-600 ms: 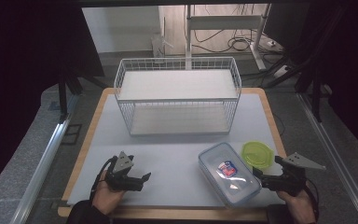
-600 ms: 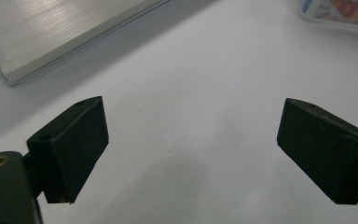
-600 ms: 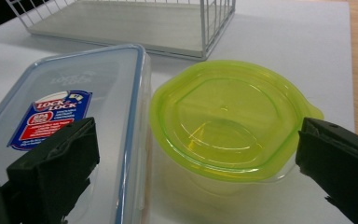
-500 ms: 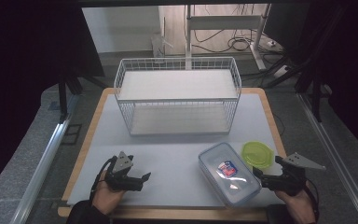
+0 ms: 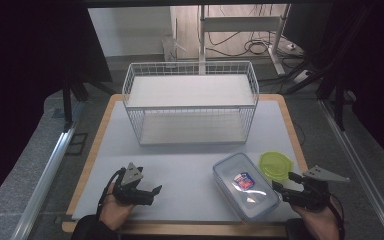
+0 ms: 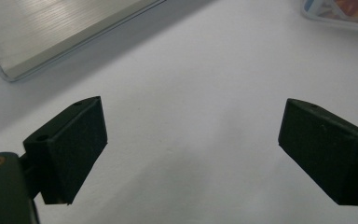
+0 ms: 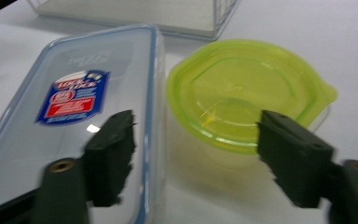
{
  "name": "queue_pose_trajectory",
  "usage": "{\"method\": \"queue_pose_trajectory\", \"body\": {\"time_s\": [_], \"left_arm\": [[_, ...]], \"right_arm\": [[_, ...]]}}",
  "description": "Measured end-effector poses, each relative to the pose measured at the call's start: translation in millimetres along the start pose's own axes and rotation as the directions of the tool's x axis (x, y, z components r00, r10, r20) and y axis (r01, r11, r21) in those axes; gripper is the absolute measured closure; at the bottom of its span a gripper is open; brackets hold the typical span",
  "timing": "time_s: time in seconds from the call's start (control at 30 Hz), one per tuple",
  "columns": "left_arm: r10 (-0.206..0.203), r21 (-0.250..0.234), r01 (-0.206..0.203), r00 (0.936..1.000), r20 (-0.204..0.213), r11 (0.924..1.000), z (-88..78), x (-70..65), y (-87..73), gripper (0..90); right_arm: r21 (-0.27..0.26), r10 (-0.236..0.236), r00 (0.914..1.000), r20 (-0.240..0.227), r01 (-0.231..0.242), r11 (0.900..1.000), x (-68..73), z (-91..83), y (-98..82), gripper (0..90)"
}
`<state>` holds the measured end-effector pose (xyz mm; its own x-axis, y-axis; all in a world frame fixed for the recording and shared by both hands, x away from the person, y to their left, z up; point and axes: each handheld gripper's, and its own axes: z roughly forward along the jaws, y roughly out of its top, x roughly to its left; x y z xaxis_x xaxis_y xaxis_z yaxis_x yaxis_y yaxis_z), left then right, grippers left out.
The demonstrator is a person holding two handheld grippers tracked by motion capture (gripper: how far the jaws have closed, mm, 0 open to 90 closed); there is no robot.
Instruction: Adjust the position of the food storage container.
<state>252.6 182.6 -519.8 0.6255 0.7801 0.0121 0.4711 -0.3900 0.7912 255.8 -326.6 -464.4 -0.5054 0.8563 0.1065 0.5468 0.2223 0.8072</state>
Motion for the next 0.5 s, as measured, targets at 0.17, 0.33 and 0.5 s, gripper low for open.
{"method": "queue_pose_trajectory", "body": {"time_s": [0.17, 0.33, 0.5], "left_arm": [[0.002, 0.001, -0.002, 1.0000, -0.005, 1.0000, 0.2, 0.1, -0.1, 7.9], [0.012, 0.008, -0.012, 0.9999, -0.007, 0.9999, 1.2, -0.9, -0.2, 7.9], [0.024, 0.009, -0.024, 0.9995, -0.018, 0.9997, 1.4, -1.8, 0.0, 8.0]], "right_arm": [[0.015, -0.029, 0.9991, -0.030, 0.029, 0.999, 5.3, -9.8, 0.0, 60.9], [-0.002, -0.048, 0.9969, -0.062, 0.048, 0.999, 7.3, -21.9, -0.7, 86.1], [0.019, -0.051, 0.9957, -0.077, 0.052, 0.998, 9.7, -28.0, -9.2, 90.0]]}}
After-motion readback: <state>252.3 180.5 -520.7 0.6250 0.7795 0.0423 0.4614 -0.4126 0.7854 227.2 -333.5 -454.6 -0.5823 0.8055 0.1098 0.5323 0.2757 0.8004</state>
